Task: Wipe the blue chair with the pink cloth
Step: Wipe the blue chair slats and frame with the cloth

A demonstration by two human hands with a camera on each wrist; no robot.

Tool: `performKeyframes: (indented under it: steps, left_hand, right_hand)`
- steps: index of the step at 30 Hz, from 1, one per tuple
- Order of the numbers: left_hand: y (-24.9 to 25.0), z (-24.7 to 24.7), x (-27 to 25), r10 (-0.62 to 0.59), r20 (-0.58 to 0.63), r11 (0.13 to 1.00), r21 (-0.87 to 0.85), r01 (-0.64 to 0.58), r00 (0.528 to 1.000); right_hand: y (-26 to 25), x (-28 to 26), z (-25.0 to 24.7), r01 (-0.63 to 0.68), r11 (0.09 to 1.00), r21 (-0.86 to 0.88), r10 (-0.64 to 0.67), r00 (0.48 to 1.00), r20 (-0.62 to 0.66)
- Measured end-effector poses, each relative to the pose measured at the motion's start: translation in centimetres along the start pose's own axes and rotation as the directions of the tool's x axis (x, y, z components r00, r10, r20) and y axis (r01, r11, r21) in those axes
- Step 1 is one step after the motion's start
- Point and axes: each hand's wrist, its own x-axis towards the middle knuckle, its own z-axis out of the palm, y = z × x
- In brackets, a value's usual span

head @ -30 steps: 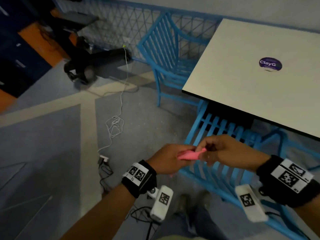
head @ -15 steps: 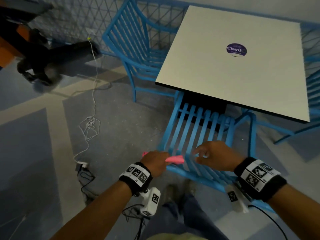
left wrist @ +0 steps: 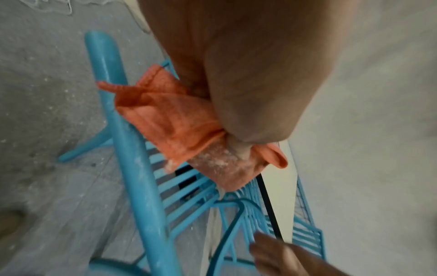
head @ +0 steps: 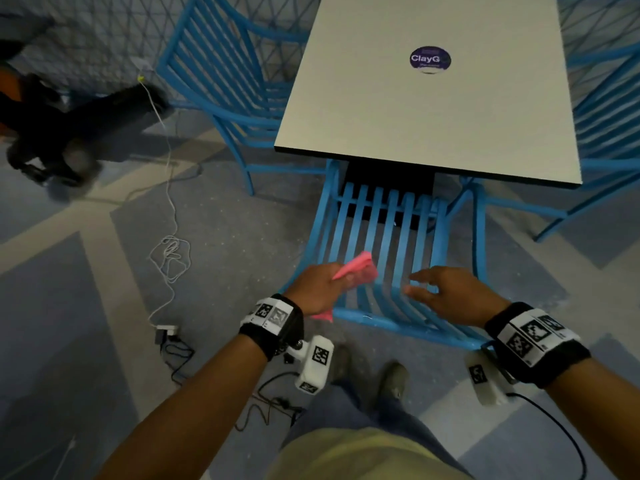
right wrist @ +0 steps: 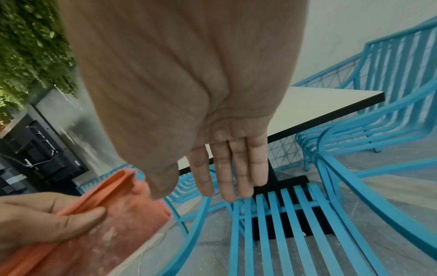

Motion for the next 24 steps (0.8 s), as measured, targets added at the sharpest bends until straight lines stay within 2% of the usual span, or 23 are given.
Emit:
performKeyframes:
  steps: [2,4,7,10,14,18,21,24]
  left_hand:
    - [-0.1,-0.9,0.3,-0.049,-0.103,0.992,0.114,0.06,0.993]
    - [-0.2,-1.0,0.6,-0.127,-0.124,0.963,0.224,0.152,0.984]
    - [0.3,1.0,0.7,-0.252,0.034,0.923,0.308,0.229,0.967]
    - [1.2,3.9,1.3,-0.244,0.122,0.89,0.423,0.173,0.962]
    - [3.9,7.3,2.0,-0.189,0.183,0.935,0.334,0.12,0.965]
    - [5.7,9.6,3.0,-0.199,0.22,0.966,0.208,0.153,0.955]
    - [6.5,9.0,2.8,-0.202,0.225,0.979,0.052,0.195,0.953]
    - [6.7,6.4,2.0,-0.18,0.166,0.982,-0.023,0.186,0.97]
  right_hand:
    - [1.2,-1.0,-0.2,-0.018,1.0,0.021,0.019,1.0,-0.022]
    - [2.2,-1.4,-0.2,-0.025,0.999,0.04,0.027,0.999,-0.039]
    - [3.7,-1.7,0.3,-0.05,0.998,0.046,0.051,0.998,-0.026]
    - [4.9,-1.7,1.2,-0.066,0.996,0.058,0.067,0.998,-0.018]
    - [5.8,-1.7,2.1,-0.092,0.994,0.066,0.091,0.996,0.011]
    - [6.5,-1.9,3.0,-0.088,0.995,0.045,0.085,0.995,0.047]
    - [7.1,-2.2,3.4,-0.08,0.996,0.038,0.077,0.994,0.08]
    - [7.7,-2.6,3.4,-0.081,0.994,0.076,0.078,0.996,0.045]
